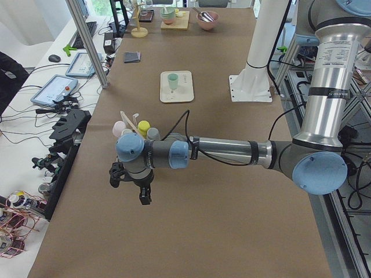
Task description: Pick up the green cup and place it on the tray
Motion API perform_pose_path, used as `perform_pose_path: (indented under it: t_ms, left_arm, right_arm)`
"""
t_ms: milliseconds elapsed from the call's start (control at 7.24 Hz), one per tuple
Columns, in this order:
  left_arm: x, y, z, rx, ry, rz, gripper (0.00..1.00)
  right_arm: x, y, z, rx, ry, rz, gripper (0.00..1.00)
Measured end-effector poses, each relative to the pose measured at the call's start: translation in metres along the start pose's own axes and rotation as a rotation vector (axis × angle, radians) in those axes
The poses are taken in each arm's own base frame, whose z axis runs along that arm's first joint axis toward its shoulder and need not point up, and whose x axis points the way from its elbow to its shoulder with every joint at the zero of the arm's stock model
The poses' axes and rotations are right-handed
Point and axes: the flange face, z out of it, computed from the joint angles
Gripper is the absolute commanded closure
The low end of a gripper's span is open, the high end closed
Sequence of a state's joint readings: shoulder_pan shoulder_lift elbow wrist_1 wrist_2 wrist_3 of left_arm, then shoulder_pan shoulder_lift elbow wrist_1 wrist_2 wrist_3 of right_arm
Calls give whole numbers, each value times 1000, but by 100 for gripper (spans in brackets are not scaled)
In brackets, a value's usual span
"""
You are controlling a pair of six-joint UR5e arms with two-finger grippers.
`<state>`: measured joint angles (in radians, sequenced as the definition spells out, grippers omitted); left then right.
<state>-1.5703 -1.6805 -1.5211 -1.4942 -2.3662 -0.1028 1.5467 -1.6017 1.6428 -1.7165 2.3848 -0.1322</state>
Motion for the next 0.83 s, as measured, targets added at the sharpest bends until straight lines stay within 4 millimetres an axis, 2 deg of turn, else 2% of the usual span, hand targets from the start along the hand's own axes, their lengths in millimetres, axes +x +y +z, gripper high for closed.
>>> perform_pose_path:
  t_ms: [829]
  left_arm:
    - [-1, 1, -1, -20, -5, -22, 1]
  right_arm:
    - [5, 5, 4, -8, 3, 5, 0]
